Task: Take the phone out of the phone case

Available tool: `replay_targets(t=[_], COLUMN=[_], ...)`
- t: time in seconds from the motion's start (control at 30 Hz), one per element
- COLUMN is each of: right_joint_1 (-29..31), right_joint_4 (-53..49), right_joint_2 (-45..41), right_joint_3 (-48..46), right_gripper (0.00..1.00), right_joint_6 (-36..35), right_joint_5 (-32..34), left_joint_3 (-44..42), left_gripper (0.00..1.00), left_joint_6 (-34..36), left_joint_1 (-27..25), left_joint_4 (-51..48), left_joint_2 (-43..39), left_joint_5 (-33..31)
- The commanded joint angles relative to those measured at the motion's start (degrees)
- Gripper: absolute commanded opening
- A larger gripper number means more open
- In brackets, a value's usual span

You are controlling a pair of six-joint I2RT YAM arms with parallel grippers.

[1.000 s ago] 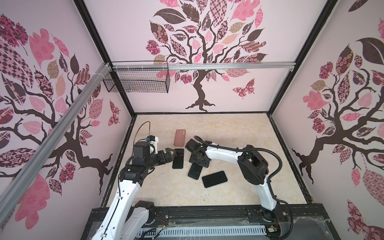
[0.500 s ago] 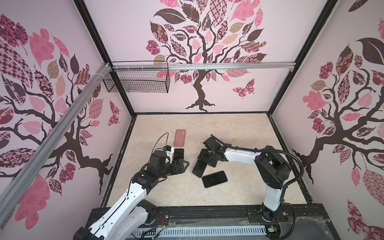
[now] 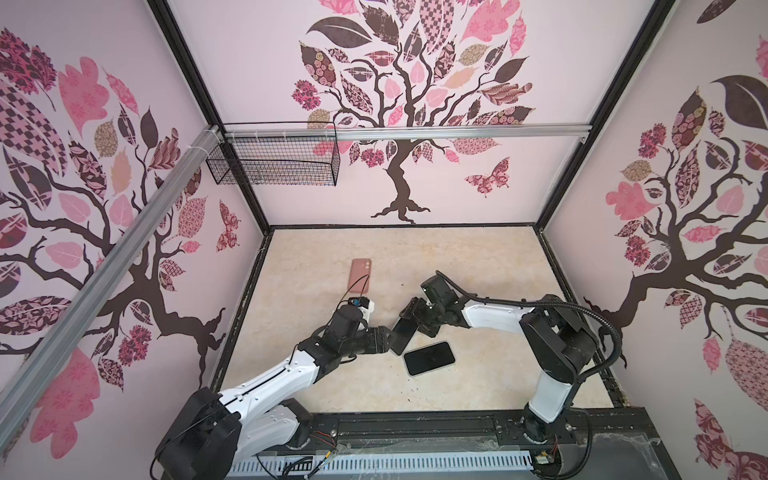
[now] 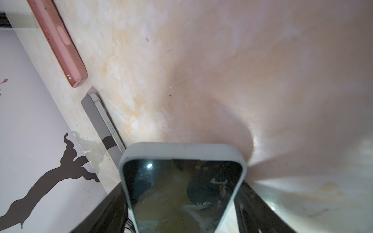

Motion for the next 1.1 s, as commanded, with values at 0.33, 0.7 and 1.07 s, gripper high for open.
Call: replay_targets(t=[0.33,0.7,1.07], right_joint_1=[-1.59,-2.51,-3.58], right_joint_4=[2.18,4.47,3.32], right_joint_2=[-1.97,-2.65,-10.81], right_joint_3=[-3.50,-4.39,-4.28], right_gripper=[0.38,0.38,0.71], right_joint_6=[1.72,3.40,-0.79], right_joint_5=[-4.86,-7.49,-4.61], left_joint_3=[-0.84,-1.06,1.25], left_gripper=[0.61,0.22,0.00], left_joint_6=[0.79,1.71,3.52], left_joint_1=[0.00,-0.08,-0.10], left_joint_4=[12.00,19.16,13.43], left_joint_2=[13.98,17.60,10.39], left_joint_5=[2.24,8.57,7.10])
